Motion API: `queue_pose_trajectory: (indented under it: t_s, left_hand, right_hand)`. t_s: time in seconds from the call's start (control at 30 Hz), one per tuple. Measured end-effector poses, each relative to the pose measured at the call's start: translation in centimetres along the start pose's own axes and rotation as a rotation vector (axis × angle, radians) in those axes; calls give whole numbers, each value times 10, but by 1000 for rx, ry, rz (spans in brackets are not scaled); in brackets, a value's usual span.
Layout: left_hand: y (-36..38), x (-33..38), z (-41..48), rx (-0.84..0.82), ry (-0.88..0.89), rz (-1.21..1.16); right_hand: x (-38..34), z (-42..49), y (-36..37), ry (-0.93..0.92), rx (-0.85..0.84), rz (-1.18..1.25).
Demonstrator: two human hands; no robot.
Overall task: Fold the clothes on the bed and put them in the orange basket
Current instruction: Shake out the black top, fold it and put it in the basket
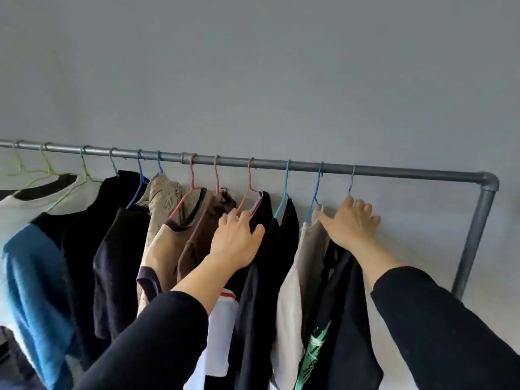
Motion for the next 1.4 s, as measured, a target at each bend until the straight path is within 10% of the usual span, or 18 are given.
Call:
queue_pose_trajectory:
  t_s: [0.23,0.87,1.17,1.4]
  left_hand:
    - [26,4,47,-166,-193,45]
    - [47,8,106,-149,-339,-242]
    - [42,26,105,-105,-211,-299]
    - [-15,29,86,-2,-139,-406]
  right_hand:
    - [-3,63,47,176,-265,558]
    - [-10,86,66,-9,-171,591]
    - [-22,93,89,267,-193,943]
    - [-81,81,49,-77,-147,1035]
Point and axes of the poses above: each hand's wrist, its own z-axis towards the middle knuckle, its own y-axis out of the palm, x = y × z, the point moved 6 cm from there along z, towards the middle knuckle, and after that the axes turned 9 degrees about -y, right-handed, at the moved point
